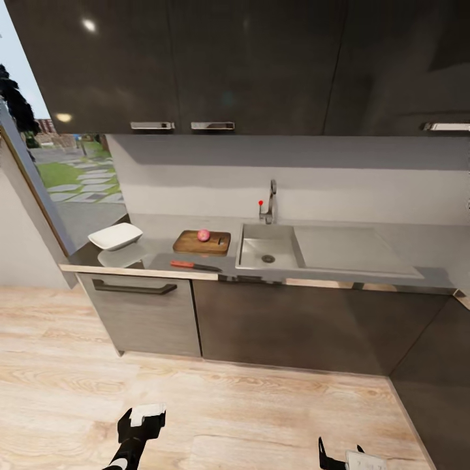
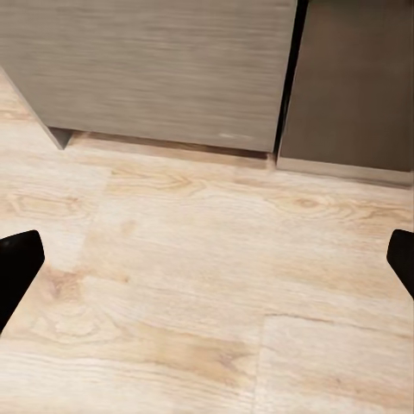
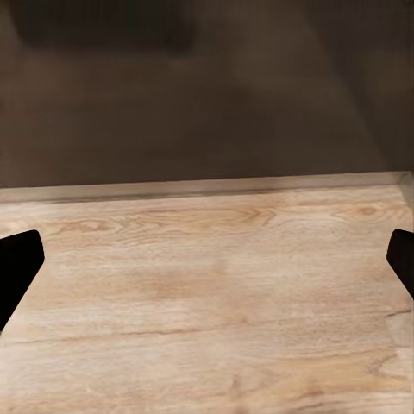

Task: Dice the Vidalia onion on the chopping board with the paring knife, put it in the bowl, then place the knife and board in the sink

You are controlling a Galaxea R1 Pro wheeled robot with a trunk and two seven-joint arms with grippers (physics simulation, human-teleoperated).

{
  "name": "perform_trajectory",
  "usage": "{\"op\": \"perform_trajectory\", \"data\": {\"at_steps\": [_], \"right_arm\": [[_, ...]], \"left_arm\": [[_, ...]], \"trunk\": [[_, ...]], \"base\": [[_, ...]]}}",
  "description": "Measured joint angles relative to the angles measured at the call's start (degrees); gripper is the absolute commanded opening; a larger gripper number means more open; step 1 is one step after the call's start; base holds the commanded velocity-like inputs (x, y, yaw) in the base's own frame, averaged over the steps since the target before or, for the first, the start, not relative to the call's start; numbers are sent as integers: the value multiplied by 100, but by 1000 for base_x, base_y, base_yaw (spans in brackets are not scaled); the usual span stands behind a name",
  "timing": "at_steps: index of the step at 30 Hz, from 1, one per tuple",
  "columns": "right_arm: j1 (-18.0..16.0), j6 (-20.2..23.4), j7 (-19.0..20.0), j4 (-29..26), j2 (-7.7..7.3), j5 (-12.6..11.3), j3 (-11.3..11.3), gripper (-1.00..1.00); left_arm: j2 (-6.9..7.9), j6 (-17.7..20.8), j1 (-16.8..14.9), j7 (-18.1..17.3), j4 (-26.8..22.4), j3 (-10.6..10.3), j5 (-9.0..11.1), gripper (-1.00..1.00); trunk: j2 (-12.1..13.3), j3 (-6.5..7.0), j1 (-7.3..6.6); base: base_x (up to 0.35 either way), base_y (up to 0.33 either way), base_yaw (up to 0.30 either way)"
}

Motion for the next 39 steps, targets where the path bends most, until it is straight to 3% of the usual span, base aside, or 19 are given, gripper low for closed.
{"op": "perform_trajectory", "data": {"at_steps": [15,27,39], "right_arm": [[0,-2,2,9,0,0,0,100],[0,-7,-13,10,6,0,10,100],[0,1,-8,10,-7,15,6,100]], "left_arm": [[0,0,2,1,0,0,0,100],[6,-2,1,9,2,0,-1,100],[9,-5,1,10,4,0,-1,100]], "trunk": [[603,396,-330],[605,412,-330],[605,412,-330]], "base": [[0,0,0],[0,19,0],[0,274,0]]}}
